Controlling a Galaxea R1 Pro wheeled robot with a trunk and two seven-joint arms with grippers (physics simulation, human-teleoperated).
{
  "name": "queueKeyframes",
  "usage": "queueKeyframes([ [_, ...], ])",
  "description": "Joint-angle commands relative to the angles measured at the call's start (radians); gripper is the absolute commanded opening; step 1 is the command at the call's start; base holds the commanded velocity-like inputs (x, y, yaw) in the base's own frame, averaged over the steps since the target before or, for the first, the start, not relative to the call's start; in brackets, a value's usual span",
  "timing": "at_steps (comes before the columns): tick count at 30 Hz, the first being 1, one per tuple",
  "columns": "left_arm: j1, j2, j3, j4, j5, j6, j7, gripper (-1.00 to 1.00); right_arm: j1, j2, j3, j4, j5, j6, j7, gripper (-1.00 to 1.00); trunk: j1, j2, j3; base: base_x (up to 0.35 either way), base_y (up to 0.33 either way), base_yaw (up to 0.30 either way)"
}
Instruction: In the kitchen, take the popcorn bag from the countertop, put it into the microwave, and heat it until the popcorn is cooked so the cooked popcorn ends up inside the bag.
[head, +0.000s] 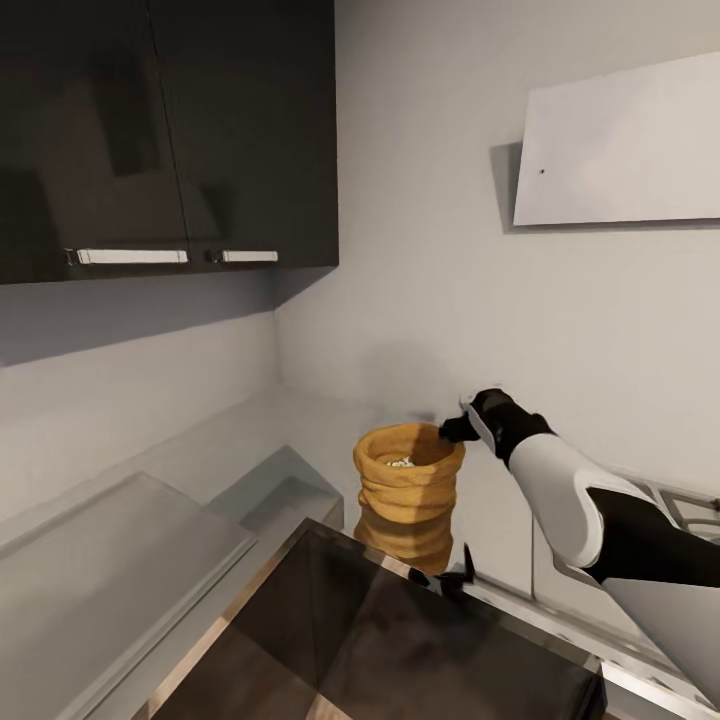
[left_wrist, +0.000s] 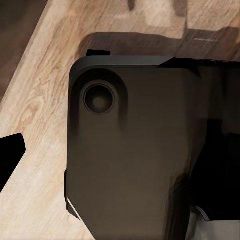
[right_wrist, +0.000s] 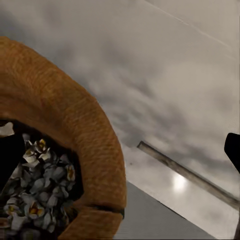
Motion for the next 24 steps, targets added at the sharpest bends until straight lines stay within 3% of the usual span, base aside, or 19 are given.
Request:
queueKeyframes([
  [1,0.000,0.000,0.001,0.000,0.006,-0.002,0.000,1.00,0.000,-0.001,-0.006,0.005,0.011,-0.005,0.007,1.00,0.000,-0.001,-0.001,0.000,0.000,0.000],
  [9,0.000,0.000,0.000,0.000,0.006,-0.001,-0.001,1.00,0.000,-0.009,-0.006,0.009,0.011,-0.014,0.005,1.00,0.000,-0.001,-0.001,0.156,0.000,0.000],
  [24,0.000,0.000,0.000,0.000,0.006,-0.002,0.000,1.00,0.000,-0.010,-0.006,0.096,0.014,-0.047,0.007,1.00,0.000,-0.001,-0.001,0.007,0.000,0.000],
])
